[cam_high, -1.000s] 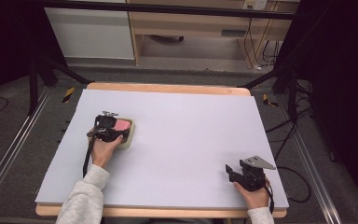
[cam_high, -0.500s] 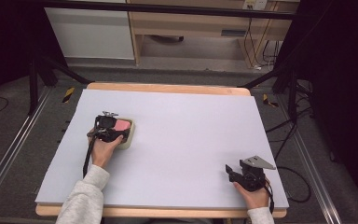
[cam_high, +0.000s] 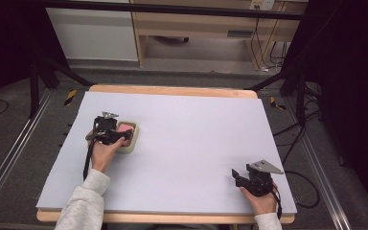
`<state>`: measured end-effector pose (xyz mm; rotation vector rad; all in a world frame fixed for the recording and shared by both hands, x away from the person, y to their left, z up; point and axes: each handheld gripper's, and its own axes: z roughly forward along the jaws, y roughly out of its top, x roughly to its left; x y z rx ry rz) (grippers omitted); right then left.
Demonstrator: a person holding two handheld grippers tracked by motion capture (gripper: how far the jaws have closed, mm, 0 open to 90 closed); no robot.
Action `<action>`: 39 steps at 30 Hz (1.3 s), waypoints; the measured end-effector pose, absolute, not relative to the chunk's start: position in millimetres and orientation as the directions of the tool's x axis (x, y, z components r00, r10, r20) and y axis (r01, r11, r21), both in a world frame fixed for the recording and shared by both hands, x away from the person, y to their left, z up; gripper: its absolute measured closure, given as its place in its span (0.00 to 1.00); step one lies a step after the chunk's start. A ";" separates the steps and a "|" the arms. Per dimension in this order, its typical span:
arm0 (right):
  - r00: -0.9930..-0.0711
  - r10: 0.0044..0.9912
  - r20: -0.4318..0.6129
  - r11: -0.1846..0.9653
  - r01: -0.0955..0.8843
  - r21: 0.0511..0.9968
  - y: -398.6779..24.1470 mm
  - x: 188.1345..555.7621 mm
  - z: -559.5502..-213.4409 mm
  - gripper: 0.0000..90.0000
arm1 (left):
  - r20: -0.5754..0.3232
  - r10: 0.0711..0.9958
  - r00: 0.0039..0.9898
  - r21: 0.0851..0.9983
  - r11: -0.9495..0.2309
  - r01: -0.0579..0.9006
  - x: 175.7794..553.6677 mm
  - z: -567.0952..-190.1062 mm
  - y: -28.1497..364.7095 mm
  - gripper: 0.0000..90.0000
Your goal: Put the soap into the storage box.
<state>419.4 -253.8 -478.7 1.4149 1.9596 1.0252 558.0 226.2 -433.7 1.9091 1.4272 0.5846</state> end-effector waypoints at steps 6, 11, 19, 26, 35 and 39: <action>-0.324 0.946 0.029 0.167 0.561 0.811 -253.8 419.0 -478.3 0.41 | -0.037 0.944 0.328 0.752 -0.190 0.632 548.7 -427.0 228.2 0.36; -0.320 0.947 0.032 0.162 0.560 0.812 -254.3 418.8 -478.0 0.41 | -0.035 0.931 0.364 0.765 -0.210 0.609 536.5 -424.5 230.2 0.35; -0.317 0.948 0.035 0.157 0.560 0.814 -254.5 418.3 -477.7 0.37 | -0.040 0.920 0.390 0.780 -0.215 0.587 517.7 -425.7 233.8 0.31; -0.311 0.950 0.031 0.157 0.559 0.814 -255.4 417.9 -479.3 0.29 | -0.045 0.910 0.411 0.813 -0.205 0.544 499.9 -428.9 242.0 0.26; -0.283 0.959 0.034 0.137 0.562 0.816 -261.4 416.0 -481.2 0.23 | -0.042 0.920 0.389 0.827 -0.187 0.531 475.7 -439.6 263.9 0.24; -0.277 0.960 0.026 0.141 0.565 0.813 -261.6 416.1 -482.1 0.23 | -0.047 0.926 0.374 0.825 -0.175 0.537 466.8 -446.3 274.3 0.23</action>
